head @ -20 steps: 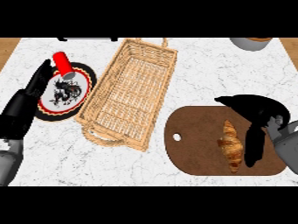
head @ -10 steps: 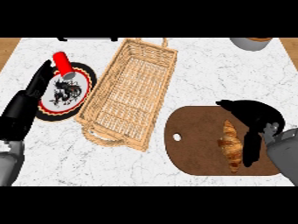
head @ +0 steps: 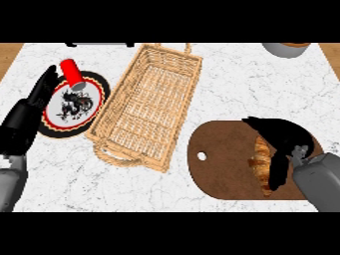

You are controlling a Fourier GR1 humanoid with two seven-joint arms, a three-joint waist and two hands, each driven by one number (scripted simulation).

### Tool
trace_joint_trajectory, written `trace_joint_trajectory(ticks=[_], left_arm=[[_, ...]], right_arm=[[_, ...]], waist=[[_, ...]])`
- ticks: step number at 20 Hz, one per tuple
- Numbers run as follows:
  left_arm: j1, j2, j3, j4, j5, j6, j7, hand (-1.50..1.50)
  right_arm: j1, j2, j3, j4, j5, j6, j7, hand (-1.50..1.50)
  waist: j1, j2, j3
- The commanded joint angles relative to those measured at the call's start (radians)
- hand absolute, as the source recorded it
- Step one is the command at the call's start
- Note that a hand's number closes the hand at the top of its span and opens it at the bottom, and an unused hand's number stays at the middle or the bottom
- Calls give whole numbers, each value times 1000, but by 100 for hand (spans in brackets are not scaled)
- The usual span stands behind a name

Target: Pick the croissant from the cutting board and place it in the basket

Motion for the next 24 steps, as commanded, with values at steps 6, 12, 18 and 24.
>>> trace_joint_trajectory(ticks=[6,12,18,24], left_arm=[[8,-11,66,58,-22,-68,-81,0],[59,-51,47,-108,-54,-64,37,0],[42,-90,68,-61,-93,-59,15,0],[3,-74,100,-46,-72,-104,39,0]], right_arm=[[104,94,-5,1,153,-45,-58,-150],[81,52,-100,85,191,13,-158,-150],[161,130,-94,22,271,-2,-132,-150],[142,206,-131,132,289,-68,-171,150]], waist=[[-2,0,0],[3,0,0],[-1,-1,0],[-2,0,0]])
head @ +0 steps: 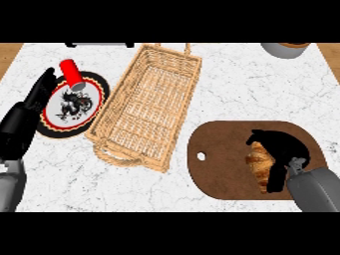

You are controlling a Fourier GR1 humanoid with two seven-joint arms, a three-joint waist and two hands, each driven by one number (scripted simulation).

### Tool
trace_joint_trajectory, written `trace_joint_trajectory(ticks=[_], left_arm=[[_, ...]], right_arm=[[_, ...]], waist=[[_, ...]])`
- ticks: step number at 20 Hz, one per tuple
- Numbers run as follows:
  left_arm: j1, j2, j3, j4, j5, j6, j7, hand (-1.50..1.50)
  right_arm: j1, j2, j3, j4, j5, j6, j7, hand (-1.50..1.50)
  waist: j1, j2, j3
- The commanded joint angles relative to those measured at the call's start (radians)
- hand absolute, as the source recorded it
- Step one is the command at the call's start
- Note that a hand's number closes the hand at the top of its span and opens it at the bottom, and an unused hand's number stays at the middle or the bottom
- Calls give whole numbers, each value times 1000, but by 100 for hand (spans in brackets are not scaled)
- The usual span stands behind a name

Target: Pick the croissant from the cutting board and place it in the basket

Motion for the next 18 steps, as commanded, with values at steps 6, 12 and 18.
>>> trace_joint_trajectory(ticks=[6,12,18], left_arm=[[-37,7,40,-8,27,-39,27,0],[69,-35,8,-7,-34,-8,-79,0],[29,-5,21,-30,-16,-30,-15,0]], right_arm=[[-14,6,35,127,95,-101,-174,150],[-13,-6,-1,99,158,-174,-165,150],[36,-25,-146,152,216,-429,-39,150]], waist=[[5,5,5],[3,4,5],[0,3,6]])
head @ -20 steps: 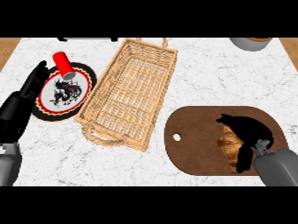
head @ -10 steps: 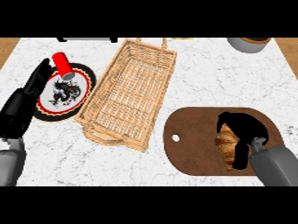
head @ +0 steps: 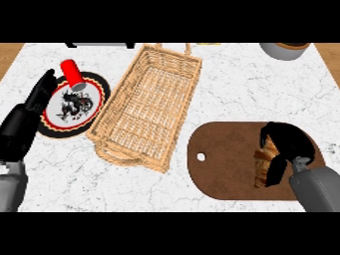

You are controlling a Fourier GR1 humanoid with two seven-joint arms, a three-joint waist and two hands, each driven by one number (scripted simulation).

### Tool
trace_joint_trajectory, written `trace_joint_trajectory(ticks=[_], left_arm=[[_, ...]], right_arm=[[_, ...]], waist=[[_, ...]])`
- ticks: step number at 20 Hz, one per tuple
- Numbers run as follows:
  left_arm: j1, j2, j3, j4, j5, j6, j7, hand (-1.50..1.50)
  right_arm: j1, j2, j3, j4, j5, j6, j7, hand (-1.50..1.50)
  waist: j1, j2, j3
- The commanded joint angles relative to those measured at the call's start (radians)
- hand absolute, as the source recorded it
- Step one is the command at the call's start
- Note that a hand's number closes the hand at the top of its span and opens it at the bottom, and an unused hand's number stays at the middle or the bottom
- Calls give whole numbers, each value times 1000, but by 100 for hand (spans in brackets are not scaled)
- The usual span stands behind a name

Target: Pick the croissant from the cutting board and place it in the basket

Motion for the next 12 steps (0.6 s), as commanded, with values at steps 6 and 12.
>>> trace_joint_trajectory(ticks=[6,12], left_arm=[[20,-21,-9,-21,-19,20,33,0],[-16,-9,8,8,-8,11,18,0]], right_arm=[[61,-5,-107,-148,95,-281,138,150],[-69,114,-199,-331,-65,-420,80,150]], waist=[[-19,6,12],[-22,4,12]])
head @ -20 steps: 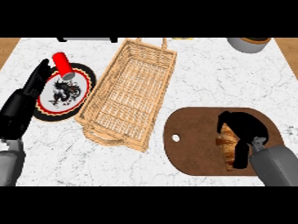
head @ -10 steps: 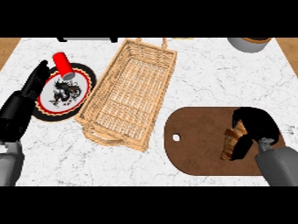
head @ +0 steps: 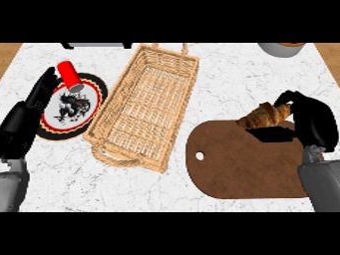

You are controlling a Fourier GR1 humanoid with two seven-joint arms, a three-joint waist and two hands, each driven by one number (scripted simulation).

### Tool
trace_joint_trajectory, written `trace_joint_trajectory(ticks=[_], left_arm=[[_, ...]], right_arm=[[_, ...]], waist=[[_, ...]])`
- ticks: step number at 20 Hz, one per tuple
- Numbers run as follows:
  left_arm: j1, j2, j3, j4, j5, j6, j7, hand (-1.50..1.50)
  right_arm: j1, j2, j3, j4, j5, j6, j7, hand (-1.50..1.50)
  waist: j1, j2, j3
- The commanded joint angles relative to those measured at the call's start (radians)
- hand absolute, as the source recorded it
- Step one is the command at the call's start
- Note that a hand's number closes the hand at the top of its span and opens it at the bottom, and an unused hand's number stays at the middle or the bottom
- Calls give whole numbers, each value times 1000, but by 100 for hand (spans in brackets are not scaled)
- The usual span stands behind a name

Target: Pick the croissant from the cutting board and place it in the basket

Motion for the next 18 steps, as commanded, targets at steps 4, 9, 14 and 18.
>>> trace_joint_trajectory(ticks=[4,9,14,18], left_arm=[[24,16,12,8,9,-21,-22,0],[17,-26,-20,4,-22,9,-34,0],[11,-9,1,-13,8,-19,10,0],[3,-5,0,-8,-6,-17,7,0]], right_arm=[[-127,101,-67,-276,-211,-25,-19,150],[-340,76,-51,-364,-232,131,130,150],[-548,166,1,-397,-272,243,348,150],[-722,218,22,-279,-284,291,449,150]], waist=[[4,-1,0],[14,4,-1],[22,3,-1],[25,4,-1]])
